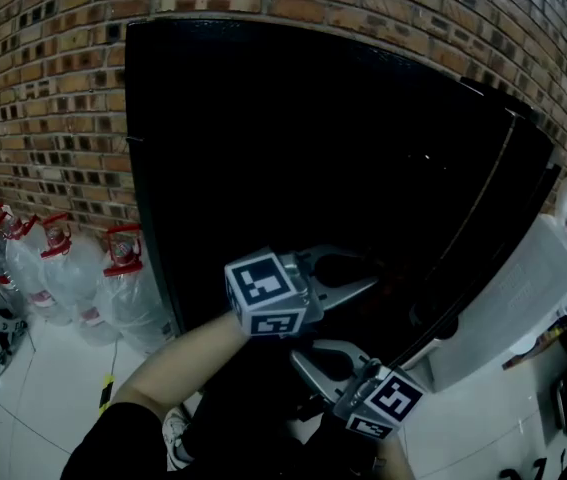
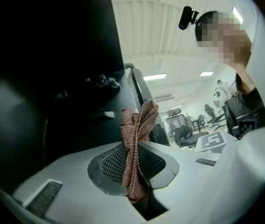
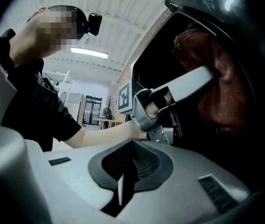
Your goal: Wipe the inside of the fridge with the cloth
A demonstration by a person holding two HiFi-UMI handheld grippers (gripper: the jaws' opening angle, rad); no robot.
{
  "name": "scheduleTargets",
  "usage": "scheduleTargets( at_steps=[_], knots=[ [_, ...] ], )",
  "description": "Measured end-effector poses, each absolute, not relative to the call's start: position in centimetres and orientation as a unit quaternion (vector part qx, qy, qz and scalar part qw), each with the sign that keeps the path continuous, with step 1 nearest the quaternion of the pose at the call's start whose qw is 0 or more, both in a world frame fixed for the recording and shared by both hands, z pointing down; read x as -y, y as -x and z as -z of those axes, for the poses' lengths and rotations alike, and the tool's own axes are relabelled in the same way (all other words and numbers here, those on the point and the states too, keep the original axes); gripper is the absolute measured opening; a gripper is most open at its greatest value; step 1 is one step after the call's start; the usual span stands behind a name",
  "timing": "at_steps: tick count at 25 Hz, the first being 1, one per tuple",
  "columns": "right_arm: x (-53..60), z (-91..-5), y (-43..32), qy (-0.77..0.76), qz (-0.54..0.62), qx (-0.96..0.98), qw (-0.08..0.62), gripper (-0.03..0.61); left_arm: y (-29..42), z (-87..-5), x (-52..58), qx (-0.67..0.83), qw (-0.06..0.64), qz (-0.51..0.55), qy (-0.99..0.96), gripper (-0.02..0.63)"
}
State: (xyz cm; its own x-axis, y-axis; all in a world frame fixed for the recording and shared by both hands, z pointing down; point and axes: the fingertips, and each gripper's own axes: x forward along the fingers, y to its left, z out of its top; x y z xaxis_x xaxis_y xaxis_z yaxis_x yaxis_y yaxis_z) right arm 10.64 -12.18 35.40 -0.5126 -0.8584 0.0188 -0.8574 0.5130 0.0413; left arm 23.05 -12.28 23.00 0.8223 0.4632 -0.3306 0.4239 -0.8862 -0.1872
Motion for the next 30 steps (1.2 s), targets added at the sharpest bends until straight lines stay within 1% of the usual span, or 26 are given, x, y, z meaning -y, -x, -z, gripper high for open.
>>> scheduleTargets(
  at_steps=[5, 9, 18, 21, 30],
  knots=[
    [12.2, -35.9, -11.5, -0.500, 0.019, 0.865, 0.027, 0.005, -25.4, -23.7, 13.3, 0.208, 0.049, -0.191, 0.958, 0.054],
    [12.6, -36.1, -11.8, -0.503, 0.007, 0.864, 0.021, 0.005, -26.0, -23.9, 14.7, 0.192, 0.054, -0.203, 0.959, 0.054],
    [13.2, -36.0, -13.0, -0.505, 0.019, 0.863, 0.014, 0.005, -28.1, -24.9, 18.4, 0.166, 0.035, -0.224, 0.960, 0.054],
    [13.5, -36.1, -13.0, -0.507, 0.023, 0.862, 0.022, 0.005, -28.9, -25.2, 19.7, 0.147, 0.025, -0.223, 0.963, 0.054],
    [14.7, -36.6, -12.8, -0.499, 0.013, 0.866, 0.039, 0.005, -31.2, -25.5, 23.0, 0.050, 0.047, -0.194, 0.979, 0.054]
  ],
)
